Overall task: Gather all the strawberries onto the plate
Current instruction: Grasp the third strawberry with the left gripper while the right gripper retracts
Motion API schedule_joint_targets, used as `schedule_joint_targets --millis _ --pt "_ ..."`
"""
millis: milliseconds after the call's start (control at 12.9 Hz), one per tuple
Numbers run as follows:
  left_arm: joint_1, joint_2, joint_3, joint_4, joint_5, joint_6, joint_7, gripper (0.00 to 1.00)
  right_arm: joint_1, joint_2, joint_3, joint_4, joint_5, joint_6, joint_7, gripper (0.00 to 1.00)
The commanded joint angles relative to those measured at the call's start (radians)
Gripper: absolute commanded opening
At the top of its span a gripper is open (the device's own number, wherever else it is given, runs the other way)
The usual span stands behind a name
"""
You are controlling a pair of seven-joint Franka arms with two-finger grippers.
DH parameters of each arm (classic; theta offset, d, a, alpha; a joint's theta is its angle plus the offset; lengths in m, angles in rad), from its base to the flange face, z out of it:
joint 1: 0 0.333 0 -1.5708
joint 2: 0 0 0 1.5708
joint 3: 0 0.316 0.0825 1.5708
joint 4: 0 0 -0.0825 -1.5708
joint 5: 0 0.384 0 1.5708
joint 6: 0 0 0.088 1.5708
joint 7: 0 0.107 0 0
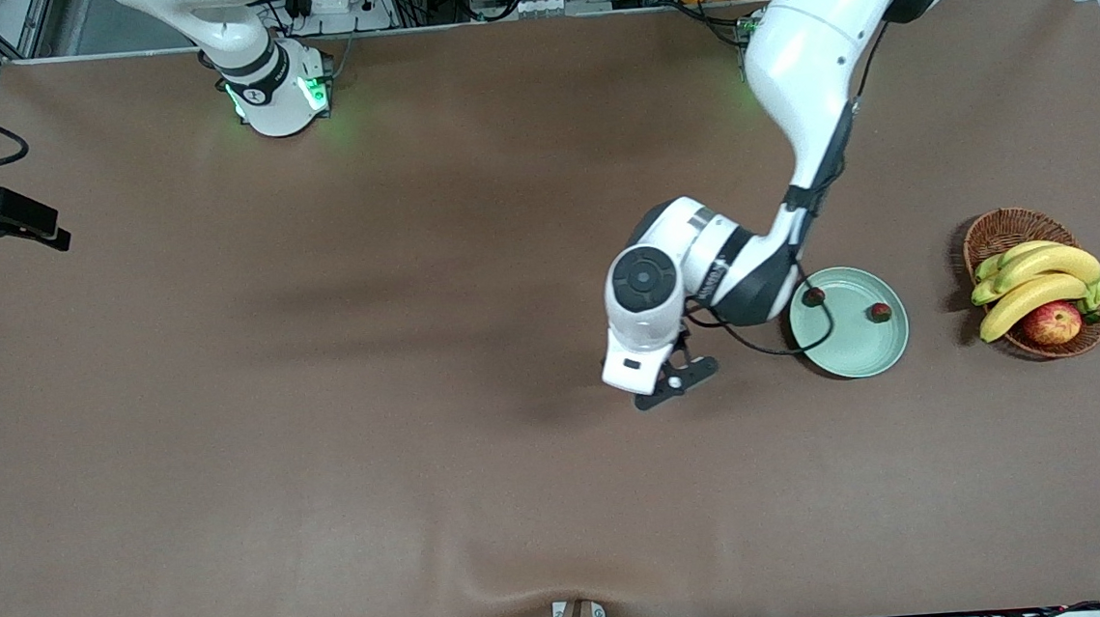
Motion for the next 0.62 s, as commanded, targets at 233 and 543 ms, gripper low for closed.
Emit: schedule_joint_targets --millis 233,543 --pt "0.155 -0.215 -0.011 -0.269 0.019 -0.016 0.268 0.0 -0.01 -0.058 0.018 -0.067 0.01 0.017 0.027 1.0" --pt "0.272 -0.281 -0.011 -0.409 0.021 0.023 0.418 0.0 -0.01 -0.056 0.015 -0.065 0.01 0.018 0.016 1.0"
